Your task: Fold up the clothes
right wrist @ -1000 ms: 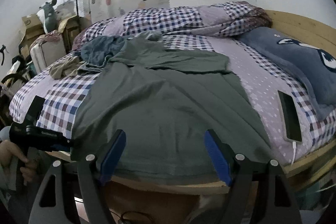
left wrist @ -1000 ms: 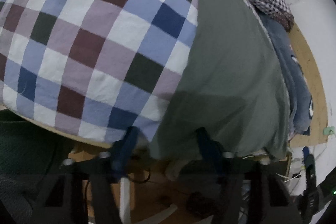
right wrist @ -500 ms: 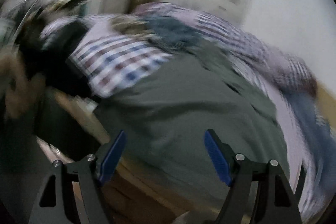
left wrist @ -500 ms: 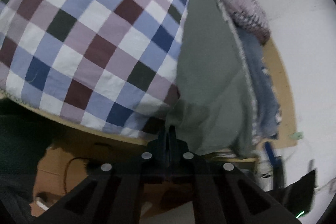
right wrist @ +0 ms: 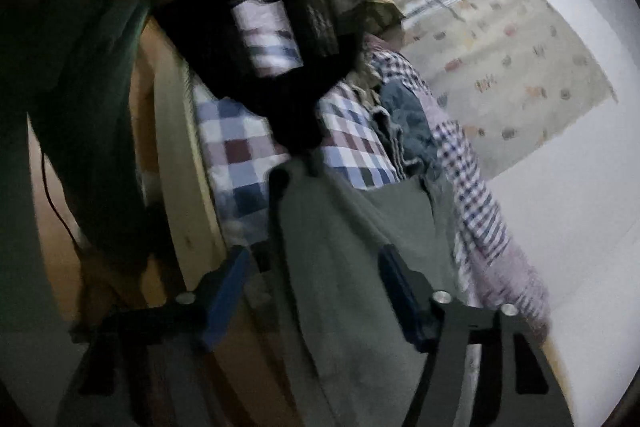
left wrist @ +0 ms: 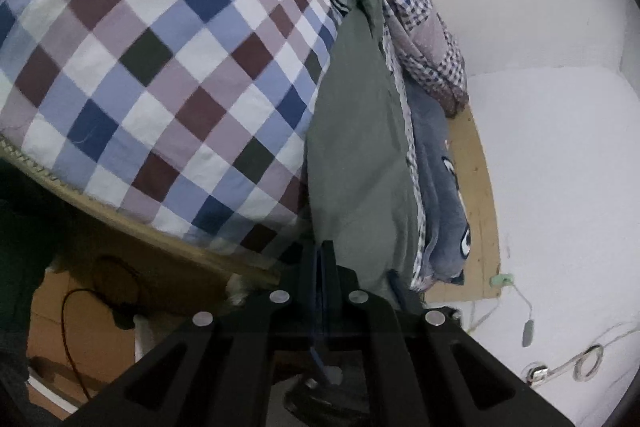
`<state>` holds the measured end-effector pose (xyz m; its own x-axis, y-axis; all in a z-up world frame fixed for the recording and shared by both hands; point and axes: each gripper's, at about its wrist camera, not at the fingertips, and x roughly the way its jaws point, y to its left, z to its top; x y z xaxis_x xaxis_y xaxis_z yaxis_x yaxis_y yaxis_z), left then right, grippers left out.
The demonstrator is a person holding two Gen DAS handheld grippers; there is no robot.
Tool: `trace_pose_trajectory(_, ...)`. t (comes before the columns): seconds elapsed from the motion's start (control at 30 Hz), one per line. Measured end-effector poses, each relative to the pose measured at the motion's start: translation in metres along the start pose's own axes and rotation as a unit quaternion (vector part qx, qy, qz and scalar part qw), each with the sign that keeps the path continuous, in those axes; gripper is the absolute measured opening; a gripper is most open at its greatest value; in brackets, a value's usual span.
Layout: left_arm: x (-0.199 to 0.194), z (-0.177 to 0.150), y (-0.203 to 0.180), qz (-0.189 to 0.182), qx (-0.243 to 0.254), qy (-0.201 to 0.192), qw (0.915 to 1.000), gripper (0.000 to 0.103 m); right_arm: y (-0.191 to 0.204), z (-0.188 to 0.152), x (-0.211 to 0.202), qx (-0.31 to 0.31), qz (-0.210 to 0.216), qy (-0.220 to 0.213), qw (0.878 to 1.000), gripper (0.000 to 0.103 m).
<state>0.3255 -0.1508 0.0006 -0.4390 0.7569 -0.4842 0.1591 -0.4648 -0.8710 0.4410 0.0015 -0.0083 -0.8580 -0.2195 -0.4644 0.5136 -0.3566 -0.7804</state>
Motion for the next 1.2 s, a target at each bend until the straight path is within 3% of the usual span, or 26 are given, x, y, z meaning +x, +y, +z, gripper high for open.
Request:
trace_pose_trajectory(0.07, -0.002, 0.001, 0.004, -0.010, -0.010, 0.000, 0.9999, 0.000, 0.013, 0.002, 0.007, -0.031, -0.011, 0.002, 0.999, 0.059)
trace_pose_trajectory(0.17, -0.006, 0.003, 0.007, -0.023, -0.020, -0.004, 0.9995, 0.000, 0.024, 0.002, 0.016, -0.059, -0.026, 0.011, 0.998, 0.042)
trace_pose_trajectory(0.23, -0.010, 0.003, 0.011, -0.027, -0.024, -0.012, 0.9993, 0.000, 0.020, 0.004, 0.023, -0.049, -0.035, 0.023, 0.998, 0.014)
trace_pose_trajectory(0.3, -0.013, 0.003, 0.013, -0.030, -0.028, -0.020, 0.9990, 0.000, 0.010, 0.005, 0.026, -0.024, -0.039, 0.033, 0.998, 0.003)
trace_pose_trajectory(0.43, -0.018, 0.002, 0.019, -0.034, -0.041, -0.037, 0.9979, 0.001, -0.011, 0.005, 0.021, 0.026, -0.036, 0.026, 0.999, 0.002)
trace_pose_trajectory(0.47, -0.020, 0.000, 0.022, -0.033, -0.048, -0.040, 0.9975, 0.005, -0.015, 0.005, 0.018, 0.033, -0.037, 0.021, 0.999, 0.002)
trace_pose_trajectory(0.5, -0.021, -0.002, 0.026, -0.030, -0.055, -0.040, 0.9972, 0.011, -0.018, 0.005, 0.014, 0.039, -0.036, 0.016, 0.998, 0.002)
trace_pose_trajectory(0.57, -0.025, -0.007, 0.032, -0.024, -0.071, -0.041, 0.9963, 0.049, -0.022, 0.005, 0.010, 0.048, -0.035, 0.008, 0.998, 0.002)
trace_pose_trajectory(0.77, -0.016, -0.018, 0.025, -0.071, -0.070, -0.048, 0.9939, 0.067, -0.027, 0.009, 0.002, 0.058, -0.035, 0.002, 0.998, 0.002)
trace_pose_trajectory(1.13, 0.005, -0.026, 0.024, -0.076, -0.080, -0.058, 0.9922, 0.066, -0.034, 0.014, -0.004, 0.081, -0.041, -0.008, 0.996, 0.001)
trace_pose_trajectory(1.2, 0.008, -0.026, 0.024, -0.078, -0.082, -0.062, 0.9916, 0.053, -0.034, 0.014, -0.005, 0.079, -0.041, -0.007, 0.996, 0.001)
